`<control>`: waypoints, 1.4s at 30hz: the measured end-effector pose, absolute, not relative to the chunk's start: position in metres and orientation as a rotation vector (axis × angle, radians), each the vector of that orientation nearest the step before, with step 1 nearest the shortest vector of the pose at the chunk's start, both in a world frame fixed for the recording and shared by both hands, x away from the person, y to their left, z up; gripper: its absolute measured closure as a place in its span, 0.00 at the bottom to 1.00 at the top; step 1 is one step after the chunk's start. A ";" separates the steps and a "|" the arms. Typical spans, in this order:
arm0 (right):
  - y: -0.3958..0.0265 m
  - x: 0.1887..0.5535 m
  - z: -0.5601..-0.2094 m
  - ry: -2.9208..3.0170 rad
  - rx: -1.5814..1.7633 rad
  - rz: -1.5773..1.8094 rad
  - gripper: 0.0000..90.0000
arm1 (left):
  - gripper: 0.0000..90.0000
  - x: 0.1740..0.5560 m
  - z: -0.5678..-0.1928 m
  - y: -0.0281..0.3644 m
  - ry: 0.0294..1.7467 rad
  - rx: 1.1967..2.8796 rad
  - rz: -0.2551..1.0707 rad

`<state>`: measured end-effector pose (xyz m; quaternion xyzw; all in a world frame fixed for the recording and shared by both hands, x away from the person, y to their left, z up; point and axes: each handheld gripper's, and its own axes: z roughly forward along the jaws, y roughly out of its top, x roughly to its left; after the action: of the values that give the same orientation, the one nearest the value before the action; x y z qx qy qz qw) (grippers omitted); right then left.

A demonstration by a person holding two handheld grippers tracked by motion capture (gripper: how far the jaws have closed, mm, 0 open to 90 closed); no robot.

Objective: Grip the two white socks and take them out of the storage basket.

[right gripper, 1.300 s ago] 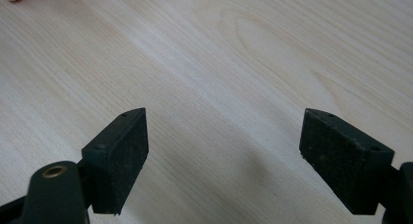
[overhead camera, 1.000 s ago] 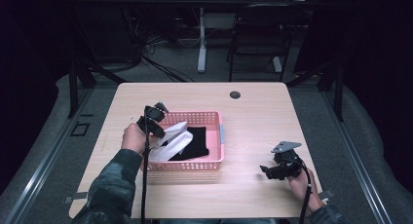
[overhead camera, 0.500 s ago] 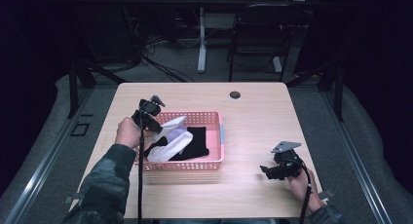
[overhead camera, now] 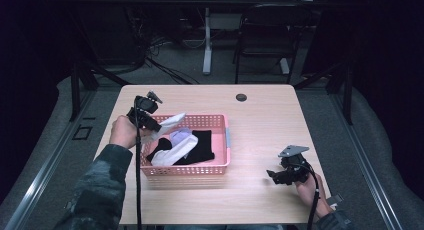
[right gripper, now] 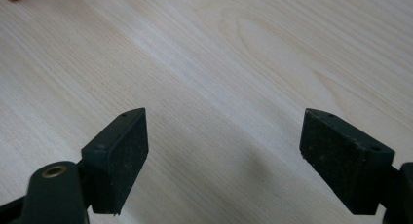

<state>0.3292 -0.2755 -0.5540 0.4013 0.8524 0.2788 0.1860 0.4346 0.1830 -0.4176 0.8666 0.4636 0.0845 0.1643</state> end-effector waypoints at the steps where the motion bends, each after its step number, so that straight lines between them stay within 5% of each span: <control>1: -0.275 0.329 -0.554 2.399 1.130 0.787 0.19 | 0.94 0.434 -0.416 0.185 1.322 2.464 0.245; 27: -0.274 0.330 -0.555 2.412 1.133 0.775 0.19 | 0.95 0.418 -0.380 0.234 1.395 2.346 0.351; 42: -0.273 0.330 -0.555 2.415 1.130 0.770 0.19 | 0.95 0.410 -0.388 0.288 1.578 2.193 0.442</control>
<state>0.3302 -0.2734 -0.5553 0.4002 0.8556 0.2729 0.1824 0.4104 0.2877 -0.3884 0.7848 0.5646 0.1580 0.2006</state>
